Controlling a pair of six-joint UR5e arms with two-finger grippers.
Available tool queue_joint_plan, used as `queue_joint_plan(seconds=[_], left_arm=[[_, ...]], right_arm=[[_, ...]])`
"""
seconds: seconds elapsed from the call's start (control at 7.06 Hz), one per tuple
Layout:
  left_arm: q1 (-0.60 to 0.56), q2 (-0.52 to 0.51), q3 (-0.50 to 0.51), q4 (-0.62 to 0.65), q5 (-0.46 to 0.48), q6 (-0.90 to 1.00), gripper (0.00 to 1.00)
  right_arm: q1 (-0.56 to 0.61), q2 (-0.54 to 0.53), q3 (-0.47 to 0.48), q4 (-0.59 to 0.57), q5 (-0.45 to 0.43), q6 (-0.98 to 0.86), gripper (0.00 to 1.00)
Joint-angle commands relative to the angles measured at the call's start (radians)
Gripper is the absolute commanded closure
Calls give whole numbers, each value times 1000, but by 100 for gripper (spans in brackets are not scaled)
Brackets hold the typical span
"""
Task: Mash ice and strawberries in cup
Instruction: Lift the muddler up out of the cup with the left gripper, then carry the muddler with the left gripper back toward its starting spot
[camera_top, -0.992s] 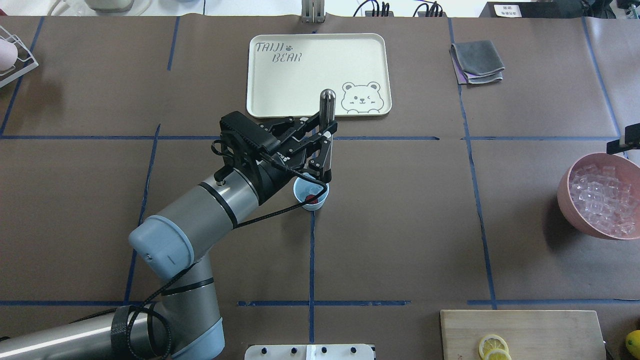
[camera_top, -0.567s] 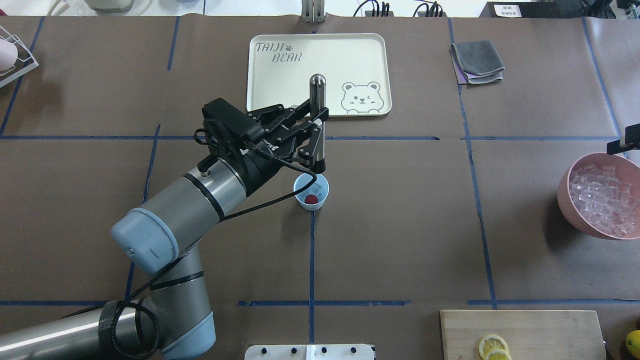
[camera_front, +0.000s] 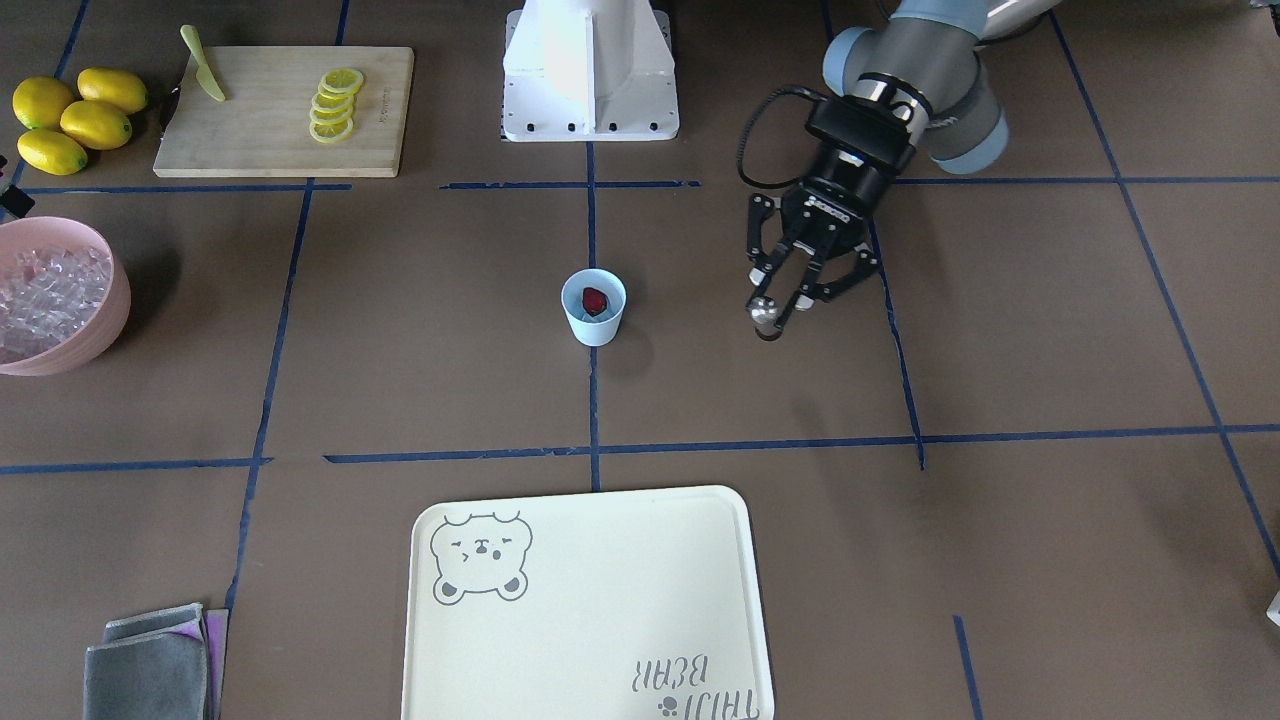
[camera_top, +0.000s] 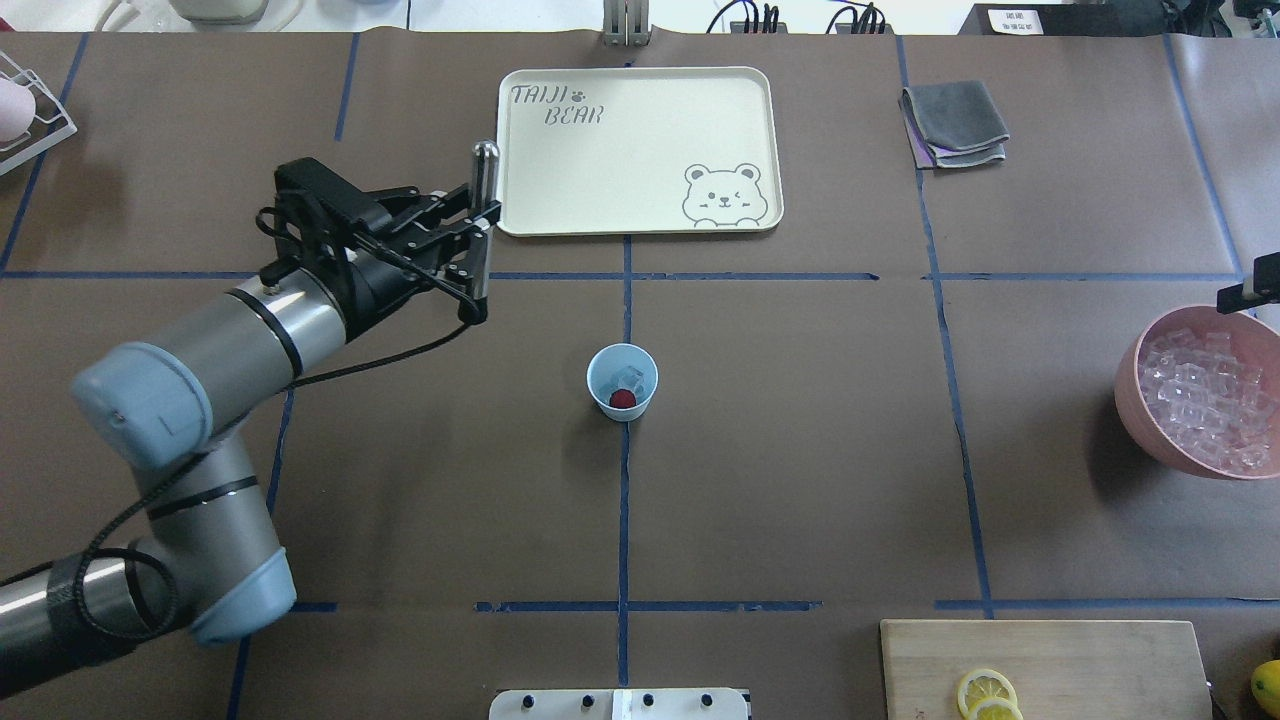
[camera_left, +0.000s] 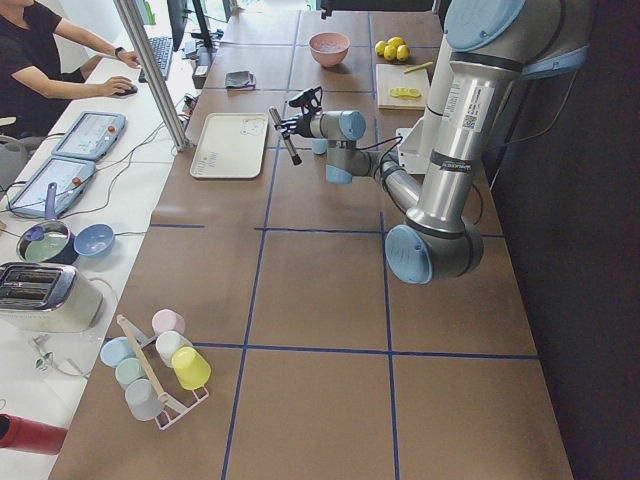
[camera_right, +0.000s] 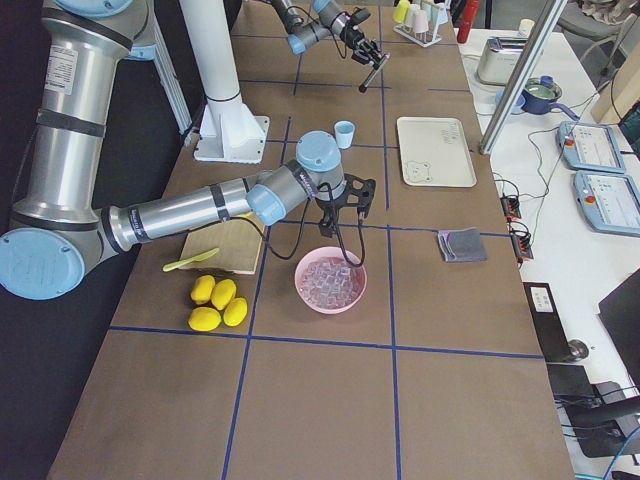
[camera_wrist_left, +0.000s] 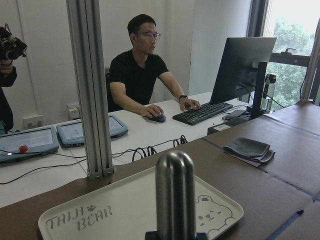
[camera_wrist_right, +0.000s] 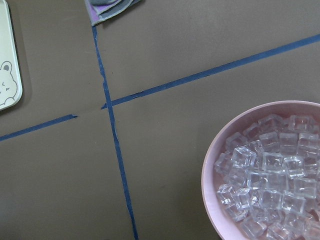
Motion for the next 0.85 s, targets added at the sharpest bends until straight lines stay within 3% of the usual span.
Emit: queue_joint_plan(seconds=[0.0, 0.28, 0.43, 0.57, 0.71], left_arm=[[-180, 94, -115, 364, -193, -1, 100], [-333, 134, -108, 516, -363, -4, 100], [-366, 140, -120, 703, -444, -1, 100], [-378, 194, -146, 802, -459, -1, 99], [-410, 256, -135, 805, -543, -1, 99]], right_arm=[[0, -5, -1, 0, -3, 0, 0], [0, -5, -2, 0, -6, -2, 0], [0, -6, -4, 2, -7, -6, 0], [3, -6, -7, 2, -7, -11, 0], [8, -17, -2, 3, -7, -18, 0]])
